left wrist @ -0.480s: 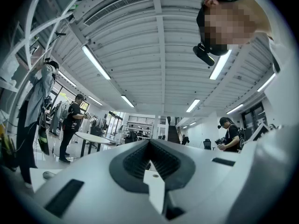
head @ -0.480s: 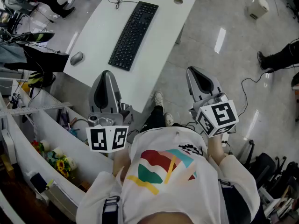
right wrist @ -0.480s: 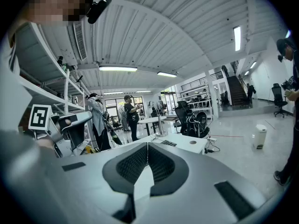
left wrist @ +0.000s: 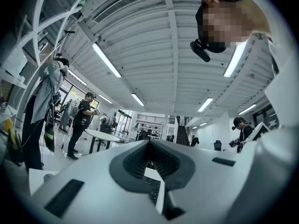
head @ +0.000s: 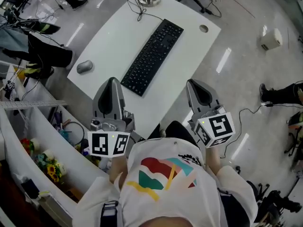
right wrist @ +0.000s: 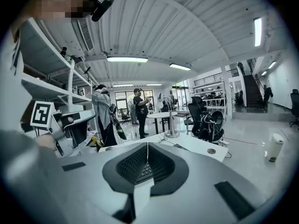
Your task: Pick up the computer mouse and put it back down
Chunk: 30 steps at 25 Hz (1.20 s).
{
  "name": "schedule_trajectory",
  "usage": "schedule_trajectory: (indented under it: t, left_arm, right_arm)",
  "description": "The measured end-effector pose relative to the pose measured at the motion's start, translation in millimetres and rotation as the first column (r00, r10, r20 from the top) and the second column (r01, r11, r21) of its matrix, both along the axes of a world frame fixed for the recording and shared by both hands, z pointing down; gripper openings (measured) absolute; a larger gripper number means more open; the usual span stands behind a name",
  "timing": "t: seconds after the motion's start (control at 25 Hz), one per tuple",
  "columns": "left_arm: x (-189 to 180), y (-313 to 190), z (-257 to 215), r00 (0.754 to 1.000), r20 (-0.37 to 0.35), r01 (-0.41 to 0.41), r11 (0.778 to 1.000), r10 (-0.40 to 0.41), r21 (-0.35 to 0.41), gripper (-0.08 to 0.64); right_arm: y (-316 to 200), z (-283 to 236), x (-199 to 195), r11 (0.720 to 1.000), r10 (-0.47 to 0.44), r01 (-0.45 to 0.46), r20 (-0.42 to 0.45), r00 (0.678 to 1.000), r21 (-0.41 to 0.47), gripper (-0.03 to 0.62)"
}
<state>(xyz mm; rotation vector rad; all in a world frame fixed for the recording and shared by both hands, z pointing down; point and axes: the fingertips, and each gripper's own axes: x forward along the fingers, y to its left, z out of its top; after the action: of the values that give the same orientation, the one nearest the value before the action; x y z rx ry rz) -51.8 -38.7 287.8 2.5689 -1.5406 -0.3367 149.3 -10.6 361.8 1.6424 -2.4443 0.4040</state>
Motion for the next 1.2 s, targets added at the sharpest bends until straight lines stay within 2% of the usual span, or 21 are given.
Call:
schedule_trajectory:
  t: [0.2,0.32,0.48,0.68,0.84,1.08,1.12,1.2]
  left_arm:
    - [-4.4,-24.7,14.9,0.999,0.024,0.039,0.998,-0.038,-0.055,0.046]
    - [-1.2,-37.7,16.0,0.995,0.036,0.091,0.994,-0.089,-0.055,0.046]
    - [-0.9,-46.5,14.1,0.986,0.023,0.167,0.985,-0.166,-0.053,0.046]
    - [-12.1,-44.2,18.3,0.97,0.023,0.245,0.967,-0.244,-0.067,0.046]
    - [-38.0,-40.3,11.5,0.949,0.004,0.316,0.948,-0.316,-0.045,0.046]
    - [-103.2,-34.0,15.8,0.906,-0.015,0.422,0.905,-0.423,-0.05,0.046]
    - [-112.9,-34.4,17.2,0.897,-0.02,0.439,0.897,-0.441,-0.051,0.046]
    - [-131.2,-32.9,22.2,0.88,-0.027,0.471,0.88,-0.473,-0.057,0.046]
  right_arm:
    - [-38.0,8.9,-3.1,0.999,-0.04,0.04,0.0,0.999,-0.031,0.014]
    - [-59.0,10.7,-2.7,0.992,-0.119,0.12,0.023,0.993,-0.027,0.014]
    - [-81.8,2.0,-19.4,0.956,-0.292,0.292,0.056,0.955,0.012,0.014]
    - [-99.5,-1.8,-43.6,0.911,-0.413,0.413,0.071,0.908,0.022,0.014]
    - [-114.1,-8.3,-83.8,0.846,-0.533,0.532,0.075,0.843,0.032,0.014]
    - [-140.1,-23.1,-178.6,0.739,-0.673,0.67,0.043,0.738,0.07,0.027]
    - [-148.9,-23.7,-195.9,0.72,-0.693,0.691,0.047,0.719,0.064,0.095]
    - [-166.9,-18.3,-234.1,0.675,-0.737,0.737,0.064,0.673,0.034,0.156]
